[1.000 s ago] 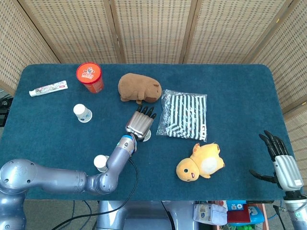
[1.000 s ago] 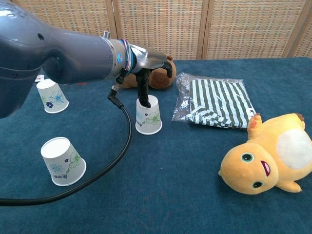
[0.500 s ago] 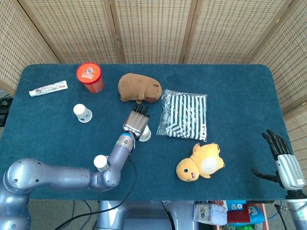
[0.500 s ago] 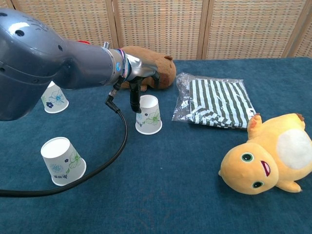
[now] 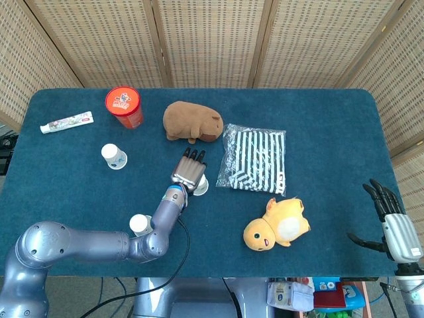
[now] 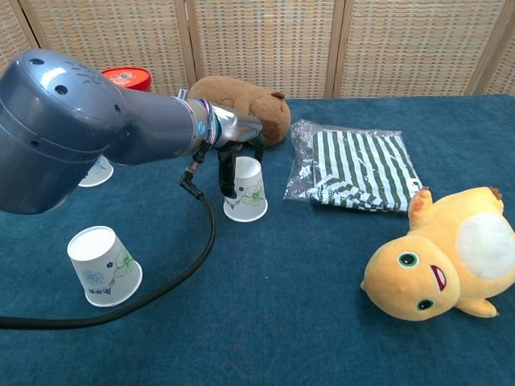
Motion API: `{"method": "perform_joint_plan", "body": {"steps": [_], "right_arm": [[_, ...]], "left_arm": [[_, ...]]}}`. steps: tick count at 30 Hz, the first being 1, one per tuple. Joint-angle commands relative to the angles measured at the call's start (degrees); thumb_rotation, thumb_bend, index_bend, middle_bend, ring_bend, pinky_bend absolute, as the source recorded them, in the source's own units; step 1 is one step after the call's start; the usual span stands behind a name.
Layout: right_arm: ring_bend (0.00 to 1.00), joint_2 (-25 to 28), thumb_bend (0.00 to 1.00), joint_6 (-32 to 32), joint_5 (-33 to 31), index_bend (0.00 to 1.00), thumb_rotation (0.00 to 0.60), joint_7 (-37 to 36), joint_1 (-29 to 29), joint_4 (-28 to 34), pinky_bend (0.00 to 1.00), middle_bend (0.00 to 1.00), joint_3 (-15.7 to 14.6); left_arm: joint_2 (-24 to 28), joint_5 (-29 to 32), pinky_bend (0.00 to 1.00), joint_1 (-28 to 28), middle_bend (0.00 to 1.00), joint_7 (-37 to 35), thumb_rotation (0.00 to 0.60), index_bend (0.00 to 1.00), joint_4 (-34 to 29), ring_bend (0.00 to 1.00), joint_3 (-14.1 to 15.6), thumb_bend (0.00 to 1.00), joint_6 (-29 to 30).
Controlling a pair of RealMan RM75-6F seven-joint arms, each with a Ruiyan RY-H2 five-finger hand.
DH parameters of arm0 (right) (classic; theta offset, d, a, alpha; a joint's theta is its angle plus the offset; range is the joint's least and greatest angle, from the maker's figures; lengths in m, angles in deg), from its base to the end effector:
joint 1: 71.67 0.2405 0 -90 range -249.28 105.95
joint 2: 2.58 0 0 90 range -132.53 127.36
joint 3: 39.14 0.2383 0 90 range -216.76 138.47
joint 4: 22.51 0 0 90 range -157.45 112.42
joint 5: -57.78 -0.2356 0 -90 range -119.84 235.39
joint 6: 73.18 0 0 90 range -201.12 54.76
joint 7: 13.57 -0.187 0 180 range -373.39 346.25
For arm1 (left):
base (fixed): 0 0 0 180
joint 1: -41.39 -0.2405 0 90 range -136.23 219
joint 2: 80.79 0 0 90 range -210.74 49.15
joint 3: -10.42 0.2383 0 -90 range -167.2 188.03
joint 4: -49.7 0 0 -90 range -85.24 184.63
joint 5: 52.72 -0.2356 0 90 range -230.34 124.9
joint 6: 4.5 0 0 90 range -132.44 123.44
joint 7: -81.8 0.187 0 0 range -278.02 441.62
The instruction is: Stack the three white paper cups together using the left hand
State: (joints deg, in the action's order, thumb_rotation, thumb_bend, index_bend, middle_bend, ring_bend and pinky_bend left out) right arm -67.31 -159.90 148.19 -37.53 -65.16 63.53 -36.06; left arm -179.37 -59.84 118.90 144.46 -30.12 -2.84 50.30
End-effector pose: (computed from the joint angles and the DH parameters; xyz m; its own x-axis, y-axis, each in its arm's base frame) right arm -0.3054 -0.2358 0.1360 0.0921 0.0058 0.9957 -0.9891 -0.1146 0.0921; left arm 0.0015 0.4087 -0.1216 0.7429 0.3405 0.5763 0.6693 -0.3924 -0.6309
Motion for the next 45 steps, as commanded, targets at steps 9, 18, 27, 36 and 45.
{"method": "perform_joint_plan", "body": {"steps": [9,18,27,36,45], "right_arm": [[0.00,0.0,0.05,-0.3,0.0,0.00,0.600,0.2,-0.1,0.1,0.00,0.00,0.1],[0.00,-0.3,0.05,0.4,-0.3,0.00,0.600,0.8,0.1,-0.2,0.00,0.00,0.0],[0.00,-0.2,0.05,-0.4,-0.4,0.00,0.600,2.5,-0.3,0.4,0.00,0.00,0.3],[0.00,0.0,0.05,-0.7,-0.5,0.00,0.600,4.1,-0.6,1.2,0.00,0.00,0.4],[0.00,0.1,0.05,-1.7,0.2,0.00,0.600,6.1,-0.9,2.4,0.00,0.00,0.4]], "left_arm": [[0.7,-2.1,0.00,-1.3,0.00,-2.0,0.600,0.40,-0.8,0.00,1.4,0.24,0.8],[9.2,-6.6,0.00,-3.5,0.00,-5.5,0.600,0.40,-12.8,0.00,0.4,0.24,3.0],[26.1,-16.3,0.00,-7.6,0.00,-5.8,0.600,0.40,-35.0,0.00,4.4,0.24,7.9],[41.3,-33.2,0.00,-16.4,0.00,-11.5,0.600,0.40,-49.7,0.00,11.5,0.24,8.9],[44.8,-49.8,0.00,-25.8,0.00,-18.7,0.600,0.40,-49.9,0.00,18.4,0.24,8.7]]}}
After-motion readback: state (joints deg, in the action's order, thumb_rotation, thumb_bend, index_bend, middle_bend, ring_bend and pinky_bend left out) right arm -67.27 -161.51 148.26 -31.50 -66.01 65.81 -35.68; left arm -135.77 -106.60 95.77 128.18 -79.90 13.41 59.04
